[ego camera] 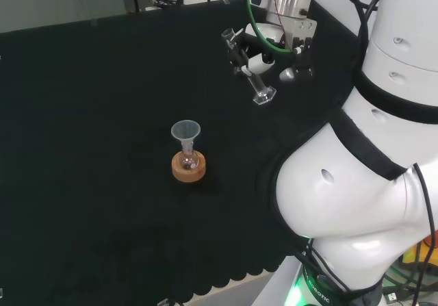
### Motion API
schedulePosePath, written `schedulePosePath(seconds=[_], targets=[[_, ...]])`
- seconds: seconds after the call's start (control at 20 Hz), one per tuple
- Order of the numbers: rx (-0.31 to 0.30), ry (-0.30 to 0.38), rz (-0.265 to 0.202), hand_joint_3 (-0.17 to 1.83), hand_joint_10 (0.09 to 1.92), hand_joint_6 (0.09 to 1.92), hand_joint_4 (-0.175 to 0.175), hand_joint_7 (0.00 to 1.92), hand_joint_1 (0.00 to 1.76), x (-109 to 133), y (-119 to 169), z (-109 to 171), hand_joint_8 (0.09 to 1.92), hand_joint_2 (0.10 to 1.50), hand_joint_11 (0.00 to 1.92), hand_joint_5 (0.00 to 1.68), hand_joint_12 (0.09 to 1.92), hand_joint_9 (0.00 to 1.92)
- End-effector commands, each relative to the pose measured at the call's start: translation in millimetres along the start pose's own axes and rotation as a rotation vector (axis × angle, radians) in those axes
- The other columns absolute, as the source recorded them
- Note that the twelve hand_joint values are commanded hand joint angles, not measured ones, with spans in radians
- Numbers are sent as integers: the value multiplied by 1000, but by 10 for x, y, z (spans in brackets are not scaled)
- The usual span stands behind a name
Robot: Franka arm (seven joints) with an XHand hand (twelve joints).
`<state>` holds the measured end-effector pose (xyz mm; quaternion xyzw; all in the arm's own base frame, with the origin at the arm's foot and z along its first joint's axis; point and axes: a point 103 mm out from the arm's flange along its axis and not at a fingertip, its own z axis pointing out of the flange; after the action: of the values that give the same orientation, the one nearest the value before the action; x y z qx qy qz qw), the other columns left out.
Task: Pour the water from the graduated cylinder into the round-bottom flask.
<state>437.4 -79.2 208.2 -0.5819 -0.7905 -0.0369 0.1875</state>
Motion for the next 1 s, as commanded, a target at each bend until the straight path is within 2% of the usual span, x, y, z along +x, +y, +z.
schedulePosePath(seconds=[0.05, 0.25, 0.55, 0.8, 1.0], targets=[[48, -35, 13, -2, 255, 1228, -175, 862, 1235, 120, -168, 78, 1220, 1187, 1222, 832, 763, 1356], [99, -63, 22, -2, 251, 1226, -175, 863, 1236, 113, -257, 115, 1217, 1186, 1221, 833, 761, 1356], [225, -145, 17, -2, 246, 1223, -175, 865, 1236, 119, -398, 159, 1214, 1185, 1217, 836, 758, 1357], [305, -206, -7, -2, 242, 1221, -175, 867, 1237, 233, -505, 213, 1211, 1184, 1215, 838, 756, 1359], [356, -226, -15, -2, 239, 1218, -175, 869, 1237, 342, -554, 296, 1209, 1183, 1214, 839, 755, 1360]])
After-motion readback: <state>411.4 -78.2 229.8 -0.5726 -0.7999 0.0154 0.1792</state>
